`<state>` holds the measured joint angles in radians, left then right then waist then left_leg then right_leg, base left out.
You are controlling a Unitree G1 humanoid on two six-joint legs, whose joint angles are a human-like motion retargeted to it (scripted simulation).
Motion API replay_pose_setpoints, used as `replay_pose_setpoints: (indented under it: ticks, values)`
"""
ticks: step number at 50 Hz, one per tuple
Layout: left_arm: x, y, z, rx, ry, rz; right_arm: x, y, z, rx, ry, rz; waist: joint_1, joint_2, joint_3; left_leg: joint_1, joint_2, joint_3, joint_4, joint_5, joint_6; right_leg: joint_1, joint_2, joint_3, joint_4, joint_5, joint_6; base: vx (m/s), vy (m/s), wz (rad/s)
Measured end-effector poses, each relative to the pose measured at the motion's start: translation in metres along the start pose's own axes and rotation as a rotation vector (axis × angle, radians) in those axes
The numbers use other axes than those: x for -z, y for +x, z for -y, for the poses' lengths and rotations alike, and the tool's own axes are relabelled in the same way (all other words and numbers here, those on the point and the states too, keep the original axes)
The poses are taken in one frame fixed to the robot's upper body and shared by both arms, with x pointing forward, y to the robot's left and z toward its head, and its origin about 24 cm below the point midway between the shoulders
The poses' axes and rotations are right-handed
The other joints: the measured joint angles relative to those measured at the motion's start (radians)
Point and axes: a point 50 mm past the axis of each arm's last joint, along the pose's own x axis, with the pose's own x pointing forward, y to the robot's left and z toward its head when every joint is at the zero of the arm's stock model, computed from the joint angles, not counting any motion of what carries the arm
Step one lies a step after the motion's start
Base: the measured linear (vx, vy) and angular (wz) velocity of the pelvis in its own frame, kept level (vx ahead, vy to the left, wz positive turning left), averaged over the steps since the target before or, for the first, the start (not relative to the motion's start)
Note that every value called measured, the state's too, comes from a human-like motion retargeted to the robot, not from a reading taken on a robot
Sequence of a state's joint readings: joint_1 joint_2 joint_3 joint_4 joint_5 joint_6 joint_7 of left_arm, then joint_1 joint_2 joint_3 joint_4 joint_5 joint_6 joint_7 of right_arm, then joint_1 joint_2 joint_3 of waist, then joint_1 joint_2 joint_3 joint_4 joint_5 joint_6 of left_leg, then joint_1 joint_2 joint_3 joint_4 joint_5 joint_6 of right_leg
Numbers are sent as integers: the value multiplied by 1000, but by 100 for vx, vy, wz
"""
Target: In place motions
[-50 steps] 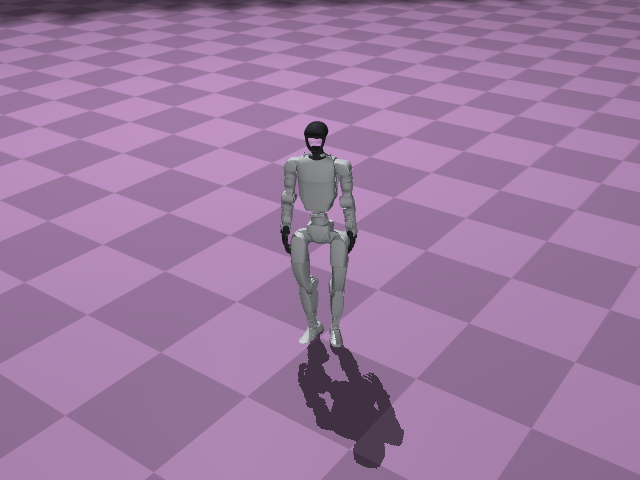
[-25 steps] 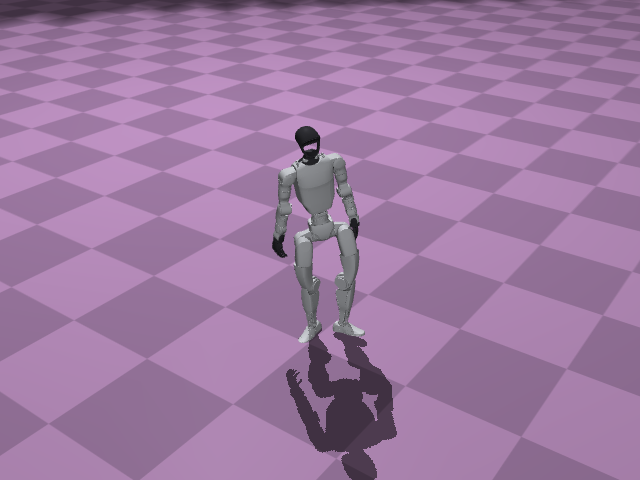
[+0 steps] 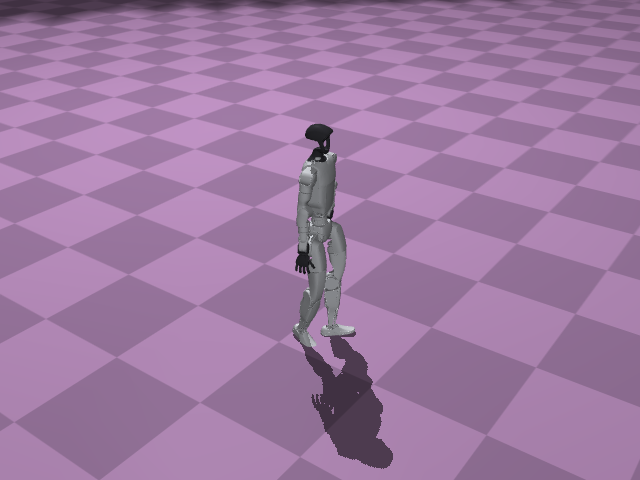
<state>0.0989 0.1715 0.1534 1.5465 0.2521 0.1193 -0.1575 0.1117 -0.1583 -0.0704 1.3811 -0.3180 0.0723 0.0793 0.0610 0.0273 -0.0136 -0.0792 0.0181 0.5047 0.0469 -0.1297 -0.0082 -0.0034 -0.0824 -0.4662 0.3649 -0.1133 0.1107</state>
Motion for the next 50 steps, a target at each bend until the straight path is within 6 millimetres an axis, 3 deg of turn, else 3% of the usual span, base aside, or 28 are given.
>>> replay_pose_setpoints:
  ticks: [3, 5, 7, 8, 10, 14, 18, 20, 23, 26, 30, 33, 35, 38, 41, 45, 47, 50]
  values:
    - [-17, -4, -11, -6, 46, 34, -13, 0, -1, -2, -140, 45, -34, -56, 19, 4, -72, -59, -9, 2, 21, -21, 12, 18, -168, -36, 6, 12, 1, 179]
    - [-28, -7, -19, -11, 99, 46, -16, 0, -1, 3, -224, 54, -36, -84, 37, 25, -107, -95, -20, 4, 28, -49, 40, 100, -245, 62, -130, 10, 0, 142]
    - [-45, -12, -26, -18, 180, 67, -19, -1, 0, 1, -277, 63, 2, -102, 41, 15, -125, -116, -23, 9, 31, -60, 47, 236, -209, 25, -62, 5, -2, 112]
    - [-52, -14, -29, -25, 231, 75, -16, -1, 1, -3, -284, 62, 3, -101, 39, 6, -132, -142, -19, 13, 36, -34, 11, 59, -222, 11, -50, 9, -5, 134]
    - [-62, -17, -30, -43, 313, 89, -9, -1, 0, 1, -284, 61, 34, -105, 31, -2, -137, -146, -15, 15, 36, -12, -28, -13, -239, 17, -6, 11, -7, 90]
    - [-75, -20, -30, -94, 390, 125, 0, 0, -10, 14, -235, 52, 43, -111, 50, 10, -129, -126, -17, 8, 39, -10, -11, -2, -260, 51, -25, -2, -15, -7]
    - [-66, -18, -31, -79, 350, 115, -8, 0, -9, 13, -257, 51, -35, -102, 71, 32, -85, -16, -33, -15, 35, -22, 12, 22, -258, 31, -19, -21, -18, -163]
    - [-54, -15, -31, -65, 338, 71, -12, 0, -6, 26, -259, 62, -77, -96, 63, 40, -58, 62, -44, -28, 27, -5, -13, -124, -259, 14, -8, -27, -20, -230]
    - [-41, -13, -29, -45, 333, 12, -23, -1, 1, 52, -247, 89, -117, -83, 53, 51, -17, 177, -55, -55, 8, 57, -46, -494, -262, -1, -28, -36, -20, -282]
    - [-31, -9, -21, -25, 325, -12, -33, -2, 10, 70, -206, 101, -129, -64, 48, 79, 17, 282, -59, -88, -27, 87, -47, -631, -253, 23, -63, -24, -14, -318]
    - [-14, -3, -4, 22, 275, -26, -37, -3, 20, 80, -132, 89, -108, -28, 12, 115, 59, 442, -51, -106, -88, 67, -59, -560, -211, 43, -95, -9, -20, -342]
    - [-4, -1, 5, 57, 214, -41, -37, -3, 22, 83, -84, 81, -137, -36, 3, 152, 51, 510, -28, -81, -119, 73, -60, -499, -257, 64, -38, -11, -33, -259]
    - [0, -1, 5, 65, 190, -53, -34, -3, 22, 79, -54, 70, -137, -43, 1, 192, 48, 570, -12, -44, -146, 48, -43, -400, -269, 61, -60, -5, -26, -240]
    - [1, -1, 2, 35, 181, -59, -22, -2, 22, 65, -18, 18, -119, -39, -4, 239, 80, 636, 35, 75, -157, -6, -27, -258, -264, 71, -108, 1, -35, -229]
    - [-6, -2, -7, 3, 146, -9, -14, -2, 21, 53, -30, -18, -155, -95, 15, 284, 117, 651, 162, 235, -129, -1, -59, -148, -281, 85, -112, 2, -33, -171]
    - [-20, -5, -18, -19, 131, 51, 3, -3, 23, 46, -67, -80, -170, -163, 24, 233, 226, 510, 488, 341, 24, -5, -119, 10, -276, 103, -109, 13, -24, -167]
    - [-32, -7, -19, -31, 133, 91, 16, -4, 26, 46, -64, -131, -152, -148, 23, 153, 256, 349, 596, 314, -3, -20, -94, 69, -279, 118, -119, 15, -16, -168]
    - [-51, -9, -10, -21, 128, 157, 35, -7, 30, 62, -39, -205, -83, -136, 35, 65, 158, 119, 587, 247, -66, -45, -60, 180, -282, 146, -139, 8, -8, -200]
